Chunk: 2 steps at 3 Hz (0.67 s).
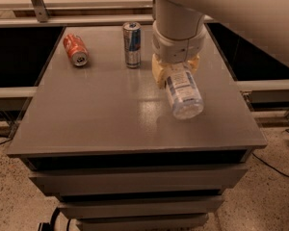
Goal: Place blue plastic bottle upright
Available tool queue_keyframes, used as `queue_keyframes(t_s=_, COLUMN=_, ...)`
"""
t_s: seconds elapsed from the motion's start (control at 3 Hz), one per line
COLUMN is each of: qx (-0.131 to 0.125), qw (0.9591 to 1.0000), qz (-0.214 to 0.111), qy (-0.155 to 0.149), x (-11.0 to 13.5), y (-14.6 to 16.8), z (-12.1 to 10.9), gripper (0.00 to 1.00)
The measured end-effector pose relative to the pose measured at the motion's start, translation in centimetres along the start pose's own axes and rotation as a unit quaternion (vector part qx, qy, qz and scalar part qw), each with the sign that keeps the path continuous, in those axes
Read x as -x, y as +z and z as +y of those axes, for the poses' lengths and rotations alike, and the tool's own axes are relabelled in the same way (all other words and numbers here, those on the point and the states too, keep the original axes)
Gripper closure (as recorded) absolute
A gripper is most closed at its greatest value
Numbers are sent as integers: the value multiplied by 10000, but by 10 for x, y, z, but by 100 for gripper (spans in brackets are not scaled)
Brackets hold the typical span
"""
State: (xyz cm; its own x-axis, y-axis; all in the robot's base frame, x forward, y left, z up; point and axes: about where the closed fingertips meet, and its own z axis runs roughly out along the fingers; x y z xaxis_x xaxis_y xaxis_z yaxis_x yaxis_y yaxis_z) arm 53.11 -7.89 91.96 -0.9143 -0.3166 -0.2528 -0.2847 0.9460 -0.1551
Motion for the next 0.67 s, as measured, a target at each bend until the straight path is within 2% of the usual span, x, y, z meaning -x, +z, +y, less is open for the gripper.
queue_keyframes(t_s=0.33, qx=433, qw=9970, qz=-191, qy=-615, x=1, y=-6, z=-2, gripper=100)
queue_keyframes(t_s=0.67, qx=491, qw=9933, qz=-215, qy=-1026, x=-1, y=-8, z=2, gripper=100)
